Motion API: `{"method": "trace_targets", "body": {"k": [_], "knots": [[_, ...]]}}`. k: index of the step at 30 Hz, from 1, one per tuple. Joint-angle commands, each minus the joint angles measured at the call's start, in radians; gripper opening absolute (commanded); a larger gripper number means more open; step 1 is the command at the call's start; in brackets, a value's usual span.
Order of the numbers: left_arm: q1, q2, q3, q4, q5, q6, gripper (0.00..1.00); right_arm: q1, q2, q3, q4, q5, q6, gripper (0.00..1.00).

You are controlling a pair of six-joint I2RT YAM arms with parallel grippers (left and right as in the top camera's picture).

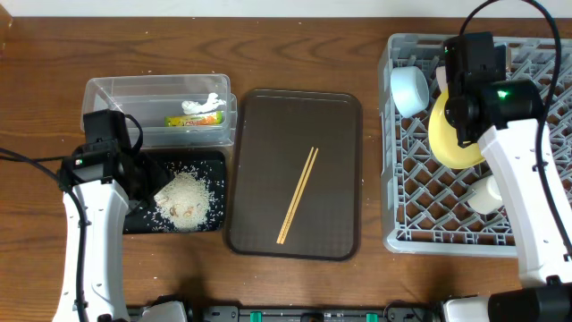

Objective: Sort waste into correct bins and load items into the dishwasher rack
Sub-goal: 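Lift the yellow plate and stand it upright in the rack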

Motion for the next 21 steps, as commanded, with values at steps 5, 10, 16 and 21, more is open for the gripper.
{"method": "trace_targets", "body": {"k": [5,10,16,21], "knots": [[0.005,-0.004,0.001,-0.003,-0.005,-0.001,0.71,-0.008,0.07,0.001,-0.002,0.007,0.0,0.01],[0.005,-0.004,0.001,-0.003,-0.005,-0.001,0.71,-0.006,0.111,0.001,-0.007,-0.08,0.005,0.01],[0.005,-0.004,0.001,-0.002,-0.005,-0.001,0.71,-0.004,0.116,0.002,0.006,-0.211,0.039,0.3],[0.005,-0.004,0.001,-0.003,-0.005,-0.001,0.71,-0.002,0.108,0.002,0.006,-0.225,0.156,0.4]]}}
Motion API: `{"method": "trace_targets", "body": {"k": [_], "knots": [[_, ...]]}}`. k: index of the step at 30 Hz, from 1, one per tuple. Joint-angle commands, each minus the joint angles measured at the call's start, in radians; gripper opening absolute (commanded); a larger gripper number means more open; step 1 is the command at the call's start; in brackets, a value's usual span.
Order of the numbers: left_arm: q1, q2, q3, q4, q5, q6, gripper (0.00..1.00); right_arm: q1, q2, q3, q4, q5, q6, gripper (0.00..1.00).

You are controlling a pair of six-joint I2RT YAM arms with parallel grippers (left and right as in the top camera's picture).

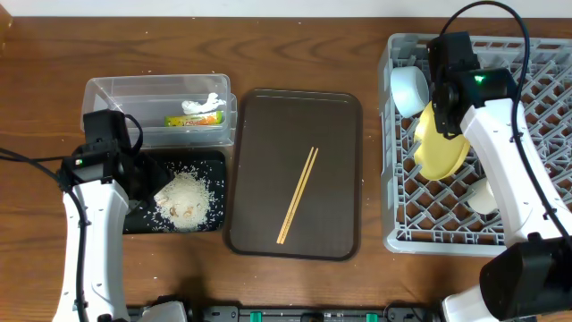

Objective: Sort waste into correct bins and load items into the dishwasher rack
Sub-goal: 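Lift the yellow plate and stand it upright in the rack, then reach right gripper to the chopsticks on the brown tray and grasp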

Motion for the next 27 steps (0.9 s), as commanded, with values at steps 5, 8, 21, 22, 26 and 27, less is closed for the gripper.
{"method": "trace_targets", "body": {"k": [5,8,21,22,26,27], "knots": [[0.005,-0.004,0.001,-0.003,-0.005,-0.001,0.71,-0.003,-0.069,0.006,0.048,-0.027,0.137,0.69],[0.005,-0.004,0.001,-0.003,-0.005,-0.001,0.71,-0.002,-0.138,0.006,0.112,-0.071,0.137,0.82],[0.005,-0.004,0.001,-0.002,-0.005,-0.001,0.72,0.114,-0.198,0.004,0.168,-0.832,0.138,0.73],[0.005,-0.004,0.001,-0.002,-0.005,-0.001,0.72,0.141,-0.182,0.004,0.15,-0.833,0.139,0.72],[0.005,-0.004,0.001,-0.002,-0.005,-0.001,0.72,0.251,-0.102,0.004,0.097,-0.822,0.193,0.72],[0.005,-0.004,0.001,-0.002,-0.005,-0.001,0.71,0.282,-0.075,0.004,0.09,-0.822,0.209,0.72]]}}
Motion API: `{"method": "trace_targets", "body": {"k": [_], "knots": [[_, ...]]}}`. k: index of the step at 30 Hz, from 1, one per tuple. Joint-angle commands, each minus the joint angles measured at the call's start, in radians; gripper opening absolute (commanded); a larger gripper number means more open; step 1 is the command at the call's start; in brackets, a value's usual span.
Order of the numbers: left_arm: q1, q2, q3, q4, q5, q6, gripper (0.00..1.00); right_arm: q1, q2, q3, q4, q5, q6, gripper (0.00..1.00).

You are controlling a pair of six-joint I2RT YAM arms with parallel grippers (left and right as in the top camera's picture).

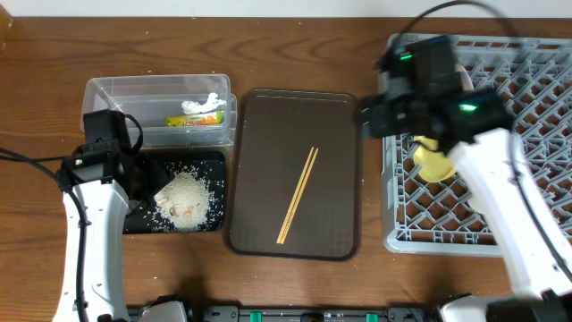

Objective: Sort waste into correct bins and load items into the dishwasher rack
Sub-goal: 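Reach right gripper to the chopsticks on the brown tray and grasp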

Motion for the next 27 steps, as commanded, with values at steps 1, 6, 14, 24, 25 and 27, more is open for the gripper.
{"method": "trace_targets", "body": {"k": [1,6,14,24,25,27], "knots": [[0.005,-0.004,0.001,-0.002,-0.005,-0.001,0.71,0.098,0.082,0.002,-0.016,-0.052,0.078,0.72],[0.005,-0.004,0.001,-0.002,-0.005,-0.001,0.72,0.22,0.225,0.002,-0.019,-0.022,0.229,0.7],[0.005,-0.004,0.001,-0.002,-0.005,-0.001,0.71,0.314,0.415,0.002,-0.019,0.024,0.414,0.69],[0.005,-0.004,0.001,-0.002,-0.005,-0.001,0.71,0.341,0.536,-0.006,-0.003,0.064,0.462,0.67],[0.005,-0.004,0.001,-0.002,-0.005,-0.001,0.71,0.341,0.541,-0.011,0.001,0.064,0.462,0.66],[0.005,-0.004,0.001,-0.002,-0.005,-0.001,0.71,0.341,0.544,-0.018,0.004,0.065,0.462,0.66]]}}
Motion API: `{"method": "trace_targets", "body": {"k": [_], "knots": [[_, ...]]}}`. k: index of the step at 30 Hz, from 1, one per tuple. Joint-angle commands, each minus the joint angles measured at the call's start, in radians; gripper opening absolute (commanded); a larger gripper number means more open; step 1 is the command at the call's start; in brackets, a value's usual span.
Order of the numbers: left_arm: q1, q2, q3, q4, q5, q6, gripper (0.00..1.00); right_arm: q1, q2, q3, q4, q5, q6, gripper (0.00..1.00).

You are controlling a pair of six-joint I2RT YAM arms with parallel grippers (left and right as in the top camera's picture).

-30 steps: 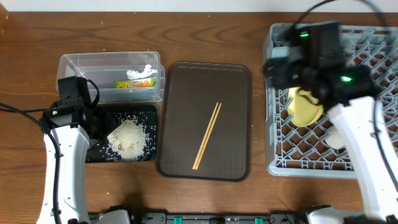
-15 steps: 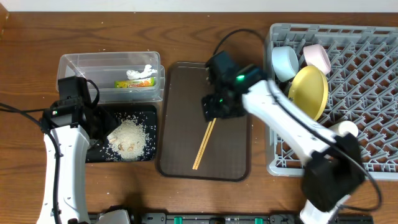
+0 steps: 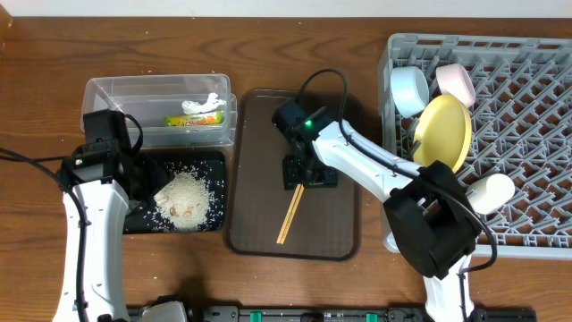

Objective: Sort waste into correct bins and load items into the dishwasher rack
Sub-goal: 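Reach right gripper to the chopsticks on the brown tray and grasp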

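Note:
A pair of wooden chopsticks lies slanted on the brown tray. My right gripper is low over their upper end and looks open, with its fingers spread across the sticks. The grey dishwasher rack on the right holds a yellow plate on edge, a blue cup, a pink cup and a white cup. My left gripper hangs at the left end of the black bin; its fingers are dark against the bin.
A clear bin behind the black one holds a yellow-green wrapper and crumpled white waste. Rice and a paper scrap lie in the black bin. The right arm stretches from the rack's near corner across the tray.
My right gripper was at the rack's left edge and is now over the middle of the tray, on the chopsticks' upper end. The plate and cups now show in full. The left arm is still.
My right gripper was over the rack with the yellow plate under it. The plate then sat more to the left, beside the blue cup. Then the gripper was at the rack's left edge with the plate left standing, and now it is over the chopsticks.

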Motion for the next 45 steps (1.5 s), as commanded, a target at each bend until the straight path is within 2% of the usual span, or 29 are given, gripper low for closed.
{"method": "trace_targets", "body": {"k": [1,20,26,34,45], "knots": [[0.005,-0.004,0.001,-0.003,-0.005,-0.001,0.72,0.005,0.017,-0.017,0.009,0.025,0.029,0.66],[0.005,-0.004,0.001,-0.003,-0.005,-0.001,0.71,0.006,0.011,-0.148,0.105,0.061,0.058,0.67],[0.005,-0.004,0.001,-0.003,-0.005,-0.001,0.71,-0.003,-0.049,-0.145,0.106,0.068,0.058,0.68],[0.005,-0.004,0.001,-0.004,-0.005,-0.001,0.71,-0.006,-0.188,-0.145,0.069,0.187,0.05,0.68],[0.005,-0.004,0.001,-0.004,-0.005,-0.001,0.71,0.01,-0.187,-0.224,0.072,0.185,0.097,0.66]]}}
